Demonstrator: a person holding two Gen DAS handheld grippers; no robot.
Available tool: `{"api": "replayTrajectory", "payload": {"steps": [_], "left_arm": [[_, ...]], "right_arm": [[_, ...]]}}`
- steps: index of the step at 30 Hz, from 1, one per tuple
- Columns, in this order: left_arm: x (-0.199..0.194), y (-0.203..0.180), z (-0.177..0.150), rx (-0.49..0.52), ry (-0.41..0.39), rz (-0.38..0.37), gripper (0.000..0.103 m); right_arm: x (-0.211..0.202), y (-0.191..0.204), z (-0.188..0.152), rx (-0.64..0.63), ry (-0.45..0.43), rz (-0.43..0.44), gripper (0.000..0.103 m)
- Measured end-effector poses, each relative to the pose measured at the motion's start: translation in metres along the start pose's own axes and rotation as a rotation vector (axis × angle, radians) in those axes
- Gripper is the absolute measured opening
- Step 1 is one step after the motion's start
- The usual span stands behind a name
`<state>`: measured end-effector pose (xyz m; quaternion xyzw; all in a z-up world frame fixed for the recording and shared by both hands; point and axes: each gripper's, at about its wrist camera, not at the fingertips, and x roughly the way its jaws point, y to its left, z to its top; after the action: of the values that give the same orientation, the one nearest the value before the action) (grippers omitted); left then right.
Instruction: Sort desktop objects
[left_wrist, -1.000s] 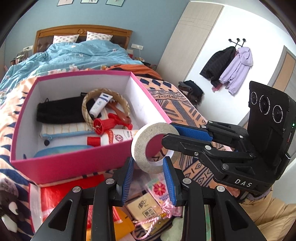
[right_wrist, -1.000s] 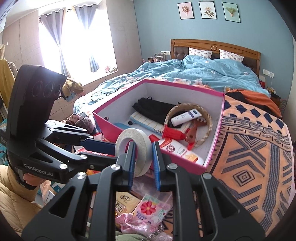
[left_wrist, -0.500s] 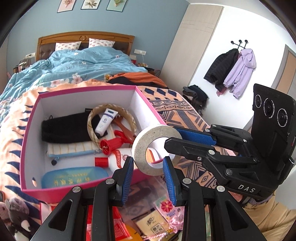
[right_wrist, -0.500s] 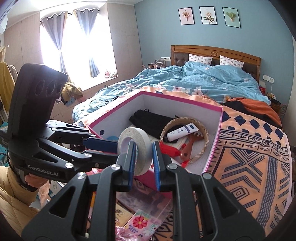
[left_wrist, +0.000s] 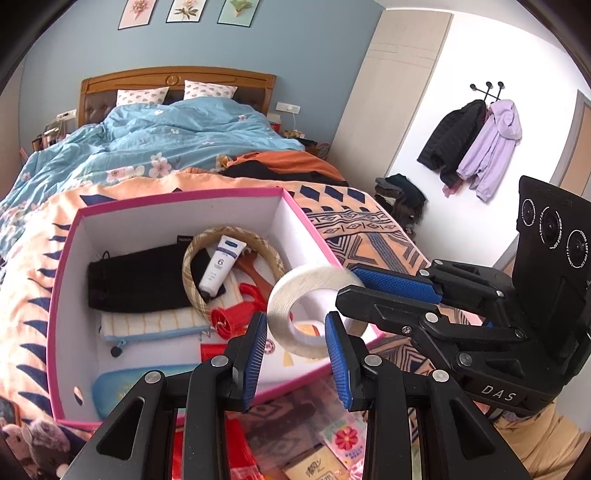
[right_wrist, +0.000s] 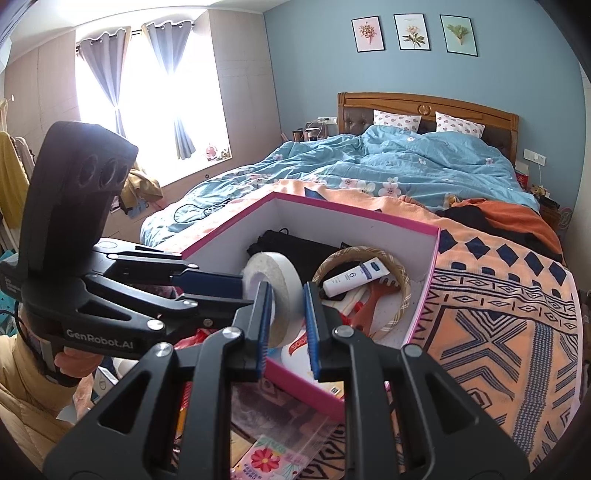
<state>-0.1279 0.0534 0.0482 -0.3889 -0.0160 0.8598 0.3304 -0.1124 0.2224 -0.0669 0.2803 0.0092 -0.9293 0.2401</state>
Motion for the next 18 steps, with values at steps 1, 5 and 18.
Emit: {"api": "replayTrajectory", "payload": {"steps": [1,5,18], "left_arm": [[0.001,0.001,0.002,-0.001,0.002,0.000,0.033],[0.007,0.002,0.006,0.004,0.008,-0.007,0.030],[0.026,0.015,-0.013,-0.007,0.066,0.014,0.030]], "right_arm": [[0.001,-0.002,0.002,0.004,0.000,0.001,0.015],[0.003,-0.010,0.004,0.039,-0.002,0.030,0.015],[0.018,-0.033,-0.012,0.107,0.067,0.017,0.015]]}}
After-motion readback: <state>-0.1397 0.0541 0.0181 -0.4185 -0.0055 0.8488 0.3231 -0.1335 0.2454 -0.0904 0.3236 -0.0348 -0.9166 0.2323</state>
